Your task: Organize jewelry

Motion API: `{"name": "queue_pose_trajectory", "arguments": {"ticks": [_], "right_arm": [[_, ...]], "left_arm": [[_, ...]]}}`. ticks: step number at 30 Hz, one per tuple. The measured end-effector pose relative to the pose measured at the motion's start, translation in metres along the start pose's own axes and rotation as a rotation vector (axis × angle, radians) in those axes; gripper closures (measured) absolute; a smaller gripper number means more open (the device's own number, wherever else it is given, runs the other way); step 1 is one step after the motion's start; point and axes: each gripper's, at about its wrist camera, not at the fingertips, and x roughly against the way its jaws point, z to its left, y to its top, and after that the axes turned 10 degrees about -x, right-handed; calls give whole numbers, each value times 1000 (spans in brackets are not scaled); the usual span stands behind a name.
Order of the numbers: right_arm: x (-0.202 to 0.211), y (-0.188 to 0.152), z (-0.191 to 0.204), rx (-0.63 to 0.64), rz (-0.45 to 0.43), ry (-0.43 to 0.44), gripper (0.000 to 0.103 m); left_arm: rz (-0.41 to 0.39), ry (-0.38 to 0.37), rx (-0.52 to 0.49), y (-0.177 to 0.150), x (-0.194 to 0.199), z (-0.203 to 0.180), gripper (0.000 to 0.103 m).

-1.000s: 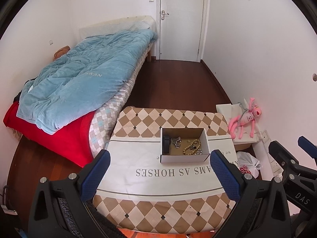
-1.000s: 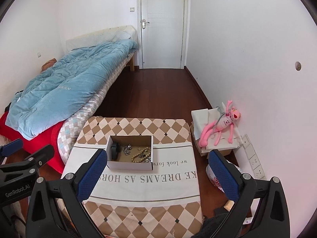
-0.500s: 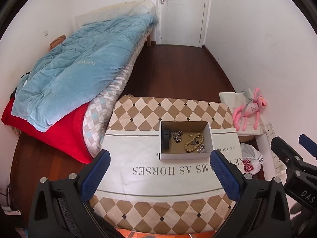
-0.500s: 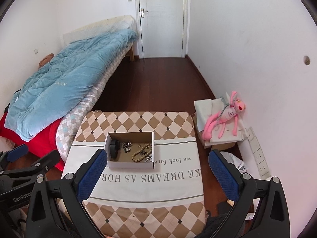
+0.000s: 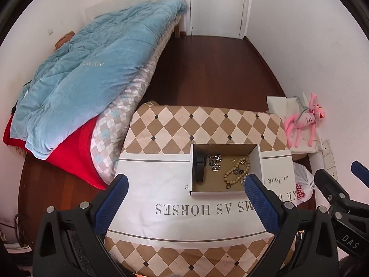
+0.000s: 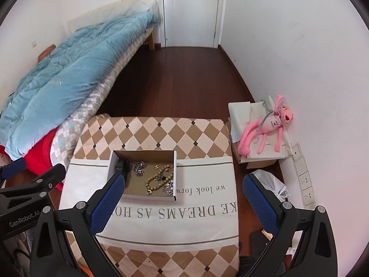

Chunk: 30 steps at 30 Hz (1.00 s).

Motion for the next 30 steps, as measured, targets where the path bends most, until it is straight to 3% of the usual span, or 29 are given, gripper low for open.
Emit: {"name": "queue_pose_trajectory", "arguments": {"ticks": [11, 30], "right_arm": [[-29, 5, 2, 17, 92, -4, 0], [-29, -1, 1, 33, 113, -6, 0]], "left_arm": [[92, -30, 0, -4, -27, 0, 0], [103, -37, 11, -11, -25, -1, 0]]}}
